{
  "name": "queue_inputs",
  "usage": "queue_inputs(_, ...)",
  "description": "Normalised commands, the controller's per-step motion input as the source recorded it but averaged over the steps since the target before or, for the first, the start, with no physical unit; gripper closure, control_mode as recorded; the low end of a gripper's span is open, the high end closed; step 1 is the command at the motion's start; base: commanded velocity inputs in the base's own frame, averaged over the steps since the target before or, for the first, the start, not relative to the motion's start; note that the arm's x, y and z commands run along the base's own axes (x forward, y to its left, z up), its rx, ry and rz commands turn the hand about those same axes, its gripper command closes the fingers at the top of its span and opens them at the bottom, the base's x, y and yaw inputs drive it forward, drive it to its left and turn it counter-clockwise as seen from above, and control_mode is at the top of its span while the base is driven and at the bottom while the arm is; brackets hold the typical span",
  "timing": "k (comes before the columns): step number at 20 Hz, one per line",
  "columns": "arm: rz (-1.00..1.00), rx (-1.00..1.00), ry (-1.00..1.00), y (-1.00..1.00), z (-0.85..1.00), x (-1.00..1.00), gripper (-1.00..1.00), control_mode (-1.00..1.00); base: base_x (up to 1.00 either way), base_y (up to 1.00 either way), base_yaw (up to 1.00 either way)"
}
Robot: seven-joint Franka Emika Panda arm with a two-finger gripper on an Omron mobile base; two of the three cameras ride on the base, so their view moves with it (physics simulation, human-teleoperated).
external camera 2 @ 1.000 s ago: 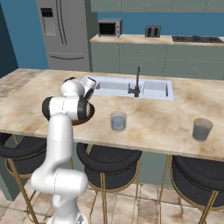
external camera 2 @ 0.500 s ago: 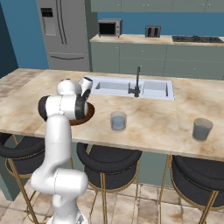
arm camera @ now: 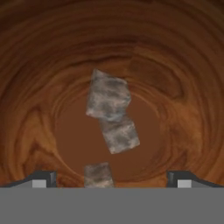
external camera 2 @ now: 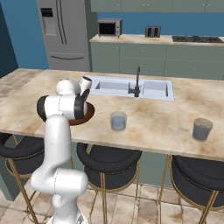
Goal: There are four ice cubes in the ice bowl. Place two ice cubes in each glass of water.
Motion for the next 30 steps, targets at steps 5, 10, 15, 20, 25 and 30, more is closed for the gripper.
queue_inputs(5,0.03,0.0,-0.05,0.0,0.0,-0.07,-1.0,-1.0,0.0,0.0,0.0)
queue_inputs(10,0.14,0.01,-0.16,0.0,0.01,-0.04,-1.0,-1.0,0.0,0.0,0.0)
queue_inputs(15,0.19,0.03,-0.19,0.0,0.0,-0.08,-1.0,-1.0,0.0,0.0,0.0)
queue_inputs(20,0.13,0.06,-0.19,0.04,0.0,-0.16,-1.0,-1.0,0.0,0.0,0.0)
queue_inputs(25,0.07,0.05,-0.15,0.13,0.0,0.0,-1.0,-1.0,0.0,0.0,0.0)
queue_inputs(30,0.04,0.04,-0.08,0.18,0.0,-0.05,-1.0,-1.0,0.0,0.0,0.0)
